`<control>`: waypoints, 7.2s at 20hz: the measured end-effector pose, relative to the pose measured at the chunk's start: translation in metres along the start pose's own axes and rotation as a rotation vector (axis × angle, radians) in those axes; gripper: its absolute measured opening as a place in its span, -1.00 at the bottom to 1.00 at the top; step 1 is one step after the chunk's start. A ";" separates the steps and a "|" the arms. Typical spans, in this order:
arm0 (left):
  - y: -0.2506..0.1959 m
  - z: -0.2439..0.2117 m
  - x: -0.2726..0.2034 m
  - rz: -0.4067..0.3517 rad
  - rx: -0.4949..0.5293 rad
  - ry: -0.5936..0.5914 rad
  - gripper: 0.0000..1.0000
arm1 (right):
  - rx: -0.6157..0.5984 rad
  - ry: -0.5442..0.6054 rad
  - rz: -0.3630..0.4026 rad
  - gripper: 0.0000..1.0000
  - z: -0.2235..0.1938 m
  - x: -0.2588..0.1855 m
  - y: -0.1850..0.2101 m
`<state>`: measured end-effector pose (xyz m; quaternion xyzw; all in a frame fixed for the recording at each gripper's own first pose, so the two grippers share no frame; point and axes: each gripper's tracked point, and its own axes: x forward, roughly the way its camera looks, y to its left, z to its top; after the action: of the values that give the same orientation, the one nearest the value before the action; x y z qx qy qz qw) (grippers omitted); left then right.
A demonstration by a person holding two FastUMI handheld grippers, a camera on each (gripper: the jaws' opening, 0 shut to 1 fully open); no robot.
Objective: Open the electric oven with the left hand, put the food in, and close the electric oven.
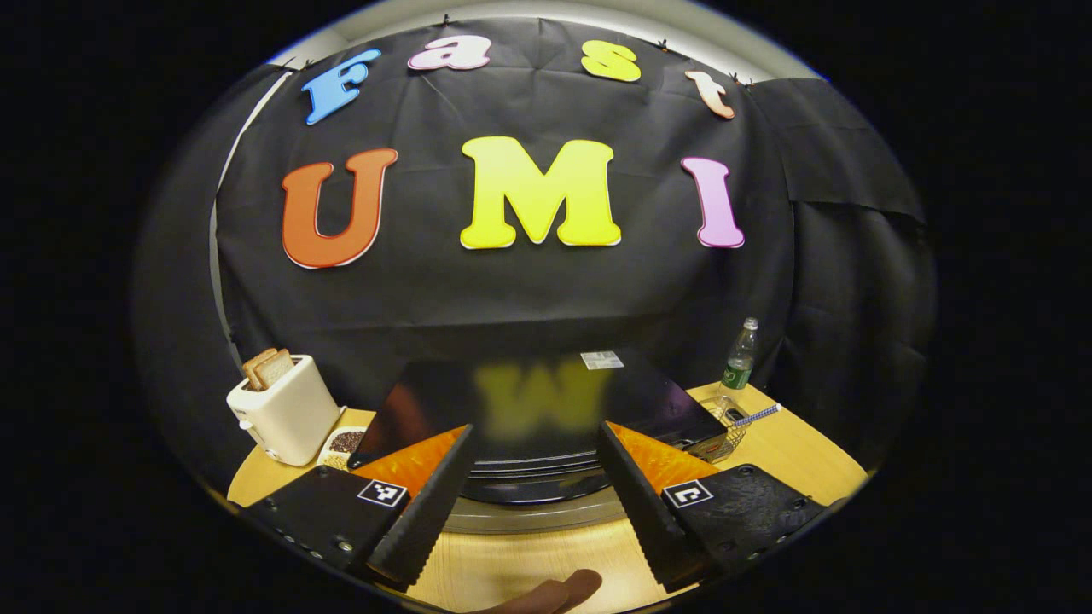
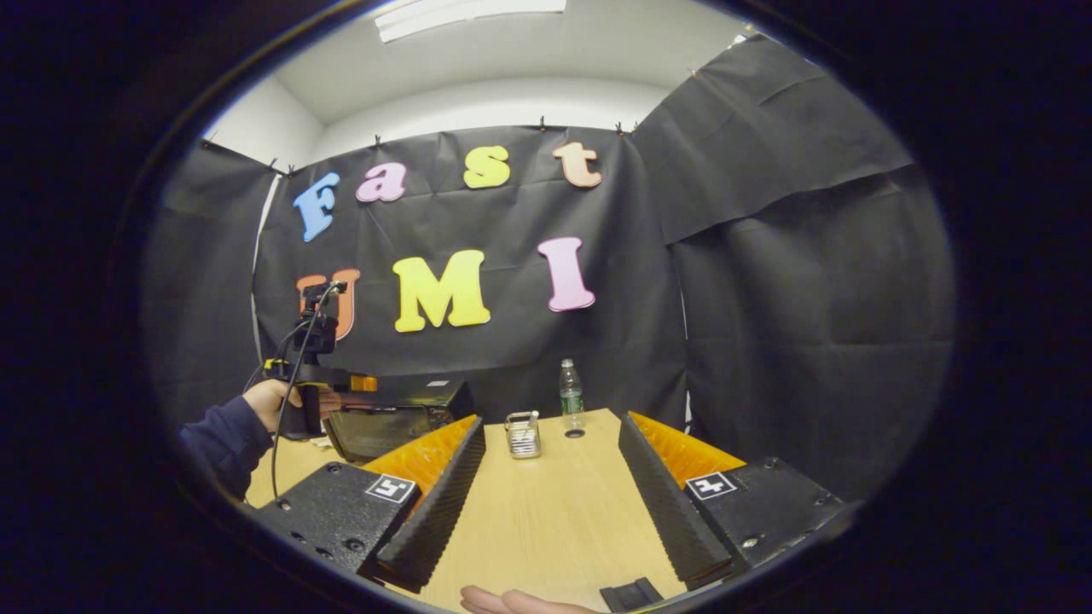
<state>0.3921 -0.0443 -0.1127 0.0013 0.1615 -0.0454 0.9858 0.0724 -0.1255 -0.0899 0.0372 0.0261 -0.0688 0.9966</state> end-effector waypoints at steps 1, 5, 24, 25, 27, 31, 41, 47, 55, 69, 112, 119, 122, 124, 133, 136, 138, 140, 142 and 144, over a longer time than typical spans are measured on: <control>-0.001 -0.001 0.005 -0.001 0.005 0.007 0.89 | 0.004 0.002 -0.004 0.96 -0.002 0.001 -0.002; -0.007 -0.015 0.013 -0.010 -0.026 0.053 0.88 | 0.006 0.012 -0.007 0.98 -0.007 0.002 -0.003; -0.021 -0.074 -0.050 0.019 -0.031 0.066 0.94 | -0.009 -0.011 0.029 0.96 0.000 -0.036 0.018; -0.022 -0.080 -0.055 0.020 -0.025 0.070 0.94 | -0.004 -0.006 0.031 0.96 0.000 -0.038 0.020; -0.025 -0.098 -0.069 0.017 -0.040 0.087 0.94 | 0.005 -0.002 0.044 0.95 -0.002 -0.042 0.026; -0.033 -0.130 -0.086 0.017 0.010 0.099 0.96 | 0.007 0.011 0.046 0.94 -0.004 -0.047 0.030; -0.040 -0.184 -0.102 0.004 -0.049 0.153 0.96 | -0.020 0.074 0.066 0.93 -0.027 -0.040 0.051; -0.042 -0.228 -0.104 -0.052 -0.185 0.297 0.87 | -0.037 0.115 0.076 0.93 -0.045 -0.031 0.059; -0.038 -0.226 -0.107 -0.072 -0.191 0.314 0.86 | -0.071 0.181 0.137 1.00 -0.072 -0.019 0.089; 0.031 -0.134 -0.204 -0.058 -0.177 0.054 0.89 | -0.206 0.545 0.711 0.97 -0.220 0.015 0.263; 0.066 -0.093 -0.351 -0.042 -0.059 -0.285 0.88 | 0.423 0.518 0.510 0.07 -0.189 0.198 0.398; 0.092 -0.108 -0.340 0.004 -0.077 -0.242 0.88 | 0.634 0.374 0.303 0.07 -0.194 0.302 0.402; 0.102 -0.118 -0.333 0.029 -0.069 -0.201 0.88 | 0.680 0.334 0.236 0.12 -0.202 0.343 0.395; 0.108 -0.121 -0.330 0.041 -0.066 -0.191 0.88 | 0.680 0.268 0.195 0.12 -0.200 0.366 0.388; 0.102 -0.134 -0.312 0.035 -0.087 -0.128 0.88 | 0.580 0.232 0.170 0.23 -0.209 0.390 0.391; 0.099 -0.131 -0.315 0.033 -0.081 -0.140 0.88 | 0.582 0.257 0.169 0.63 -0.211 0.375 0.390; 0.097 -0.130 -0.320 0.036 -0.083 -0.144 0.88 | 0.567 0.257 0.197 0.67 -0.206 0.363 0.389; 0.094 -0.129 -0.326 0.035 -0.089 -0.149 0.88 | 0.517 0.257 0.226 0.76 -0.199 0.346 0.387; 0.090 -0.127 -0.334 0.032 -0.085 -0.157 0.88 | 0.463 0.235 0.248 0.92 -0.188 0.325 0.381; 0.088 -0.125 -0.342 0.035 -0.071 -0.169 0.88 | 0.406 0.213 0.271 0.86 -0.171 0.299 0.375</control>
<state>0.0375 0.0755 -0.1238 -0.0347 0.0794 -0.0222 0.9960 0.4120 0.2180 -0.2512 0.2465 0.1112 0.0657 0.9605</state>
